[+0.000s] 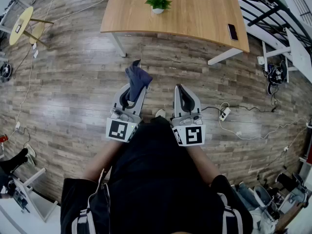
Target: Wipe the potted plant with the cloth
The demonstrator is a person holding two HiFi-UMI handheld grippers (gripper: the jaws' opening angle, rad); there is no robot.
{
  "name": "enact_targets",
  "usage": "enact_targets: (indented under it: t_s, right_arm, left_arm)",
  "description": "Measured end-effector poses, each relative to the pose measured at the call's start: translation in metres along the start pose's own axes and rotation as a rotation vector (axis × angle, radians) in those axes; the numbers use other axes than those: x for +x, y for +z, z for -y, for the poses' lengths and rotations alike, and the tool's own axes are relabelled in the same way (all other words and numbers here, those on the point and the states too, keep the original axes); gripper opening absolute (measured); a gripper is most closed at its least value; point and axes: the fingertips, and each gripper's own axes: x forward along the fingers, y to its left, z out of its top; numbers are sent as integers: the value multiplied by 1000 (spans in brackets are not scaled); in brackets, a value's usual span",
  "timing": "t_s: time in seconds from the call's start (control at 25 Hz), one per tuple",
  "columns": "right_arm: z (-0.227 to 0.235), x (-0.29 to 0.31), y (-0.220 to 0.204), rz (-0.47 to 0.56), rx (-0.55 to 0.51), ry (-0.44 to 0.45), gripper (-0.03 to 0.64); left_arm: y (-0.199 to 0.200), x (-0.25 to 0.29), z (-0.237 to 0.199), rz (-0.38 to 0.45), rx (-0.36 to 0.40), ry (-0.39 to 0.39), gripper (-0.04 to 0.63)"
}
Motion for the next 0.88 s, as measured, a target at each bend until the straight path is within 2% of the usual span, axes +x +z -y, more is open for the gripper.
enact_targets:
  t_s: [0.12, 0.2, 0.28, 0.36, 0.48, 0.68, 0.88]
  right_arm:
    - [15, -12, 2, 24, 28, 14, 18]
    - [25, -18, 0, 14, -8, 19, 18]
    - [33, -23, -8, -7, -81, 25, 18]
    - [46, -30, -22, -38, -96, 28, 18]
    - [71, -36, -39, -73, -22, 1, 18]
    - [87, -44, -44, -48, 76, -25, 20]
    - [109, -25, -49, -67, 49, -70, 20]
  left_arm:
    - [-3, 3, 8, 1, 1, 27, 112]
    - [-1, 6, 13, 15, -11, 46, 112]
    - [1, 4, 15, 10, -69, 78, 112]
    - [3, 3, 17, 8, -108, 108, 112]
    - [-4, 14, 21, 2, -90, 120, 112]
    - [-20, 27, 14, -41, -75, 120, 112]
    - [-26, 60, -6, -27, -73, 112, 112]
